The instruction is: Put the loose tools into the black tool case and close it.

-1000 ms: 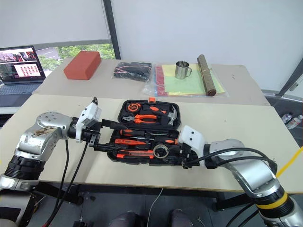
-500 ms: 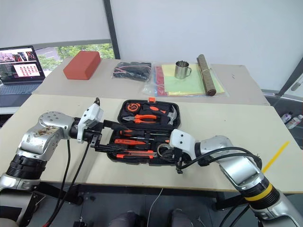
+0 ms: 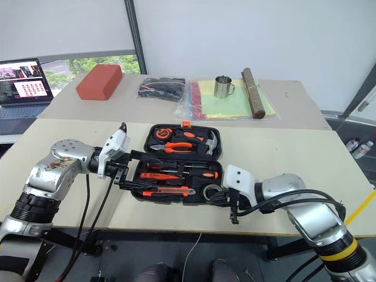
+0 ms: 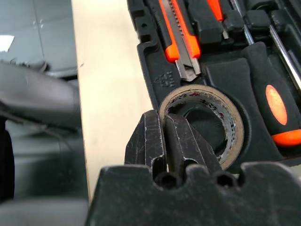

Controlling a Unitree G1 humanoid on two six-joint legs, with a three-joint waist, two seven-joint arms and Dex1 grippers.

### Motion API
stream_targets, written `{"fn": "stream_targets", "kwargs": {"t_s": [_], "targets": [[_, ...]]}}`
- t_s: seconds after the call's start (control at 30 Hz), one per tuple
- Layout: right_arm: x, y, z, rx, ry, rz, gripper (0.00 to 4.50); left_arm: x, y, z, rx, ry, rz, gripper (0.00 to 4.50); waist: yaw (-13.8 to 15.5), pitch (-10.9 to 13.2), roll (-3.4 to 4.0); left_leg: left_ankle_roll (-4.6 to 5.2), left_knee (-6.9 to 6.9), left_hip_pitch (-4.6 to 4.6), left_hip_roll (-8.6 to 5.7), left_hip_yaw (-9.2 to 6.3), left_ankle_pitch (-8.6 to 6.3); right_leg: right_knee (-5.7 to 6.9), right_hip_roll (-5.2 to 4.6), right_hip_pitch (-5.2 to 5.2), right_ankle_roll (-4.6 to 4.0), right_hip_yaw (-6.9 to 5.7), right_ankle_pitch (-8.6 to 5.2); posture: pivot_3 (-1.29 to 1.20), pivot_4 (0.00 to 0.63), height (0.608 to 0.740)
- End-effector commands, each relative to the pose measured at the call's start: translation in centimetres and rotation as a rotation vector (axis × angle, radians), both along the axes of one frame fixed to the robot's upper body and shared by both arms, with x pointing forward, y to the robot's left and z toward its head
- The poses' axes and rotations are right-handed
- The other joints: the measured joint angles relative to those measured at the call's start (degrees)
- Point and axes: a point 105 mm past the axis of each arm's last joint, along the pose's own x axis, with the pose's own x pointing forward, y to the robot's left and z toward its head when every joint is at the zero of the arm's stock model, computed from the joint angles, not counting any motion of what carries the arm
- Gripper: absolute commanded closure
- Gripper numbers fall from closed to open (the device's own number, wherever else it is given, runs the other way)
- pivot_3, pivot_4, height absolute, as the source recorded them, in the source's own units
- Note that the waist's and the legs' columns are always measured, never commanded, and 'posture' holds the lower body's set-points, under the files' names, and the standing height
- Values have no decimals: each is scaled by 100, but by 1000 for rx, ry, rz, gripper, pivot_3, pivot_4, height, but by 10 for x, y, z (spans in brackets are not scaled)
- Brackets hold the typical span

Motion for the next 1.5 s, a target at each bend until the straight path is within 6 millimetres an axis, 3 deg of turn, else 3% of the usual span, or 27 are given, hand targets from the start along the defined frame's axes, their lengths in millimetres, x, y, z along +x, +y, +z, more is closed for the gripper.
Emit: {"fn": "stream_targets", "kwargs": {"t_s": [0.03, 0.33, 0.67, 0.77, 0.9, 1.07, 1.2, 1.23, 1.3, 1.37, 1.47, 1.5], "targets": [[12, 0, 10, 1, -76, -40, 4446, 2, -2, 11, -8, -55, -17, 0, -4, 0, 0, -1, 0, 0, 0, 0, 1, 0, 0, 0, 0, 0, 0, 0, 150, 736], [10, 3, 26, 8, -89, -12, 4446, 2, -2, 14, -12, -57, -10, 0, 1, 0, 0, -1, -3, -5, -1, -1, 1, 0, 0, -4, -11, -5, 6, 0, 150, 736], [3, 11, -3, -15, -10, -10, 4446, 2, -3, 14, -15, -61, -2, 0, 10, 0, 0, 0, -4, -6, -1, -1, 0, -2, 1, -4, -2, -7, 1, 0, 150, 736], [4, 9, -7, -32, -13, -26, 3564, 3, -3, 14, -14, -61, 1, 0, 8, 0, 0, -1, -5, -5, -1, -2, 0, -2, 1, -3, -3, -8, 2, 0, 150, 736], [4, 4, 10, 14, -37, -52, 2250, 2, -1, 14, -16, -57, 20, 0, 17, 0, 0, -1, -4, -7, -1, -2, 0, -2, 1, -3, -4, -9, 2, 0, 150, 736], [7, -13, 44, 162, -8, -140, 2250, 9, 17, 14, -38, -45, 143, 0, 28, 0, 0, 0, -5, -5, -1, -5, 0, -3, -1, -2, -10, -7, 6, 0, 150, 736], [22, -40, 53, 206, -7, -268, 2250, 23, 52, 4, -17, -36, 317, 0, 23, 1, 0, -1, -6, -4, -1, -9, 0, -3, 0, -1, -11, -7, 6, 0, 150, 736], [29, -47, 54, 220, -10, -312, 2458, 27, 64, -2, -3, -30, 372, 523, 24, 1, 0, -1, -6, -4, -1, -9, 0, -3, 0, -1, -11, -8, 6, 0, 150, 736], [44, -62, 49, 231, -21, -395, 2945, 36, 85, -13, 32, -35, 462, 1029, 21, 1, 0, -1, -7, -2, -1, -7, 0, -3, 1, -1, -10, -8, 6, 0, 150, 736], [56, -71, 37, 195, -37, -443, 3687, 43, 100, -24, 70, -38, 535, 1842, 17, 1, 0, -1, -8, -3, -2, -6, 0, -3, 0, -1, -10, -9, 6, 0, 150, 736], [68, -74, 19, 142, -54, -454, 4500, 49, 107, -38, 122, -44, 563, 2954, 26, 1, 0, -1, -8, -9, -3, -4, 0, -3, 0, -7, -10, -12, 6, 0, 150, 736], [73, -74, 12, 114, -66, -448, 4500, 50, 105, -43, 135, -44, 553, 3266, 26, 1, 0, -1, -9, -10, -3, -3, 0, -4, 0, -8, -10, -12, 6, 0, 150, 736]]}}
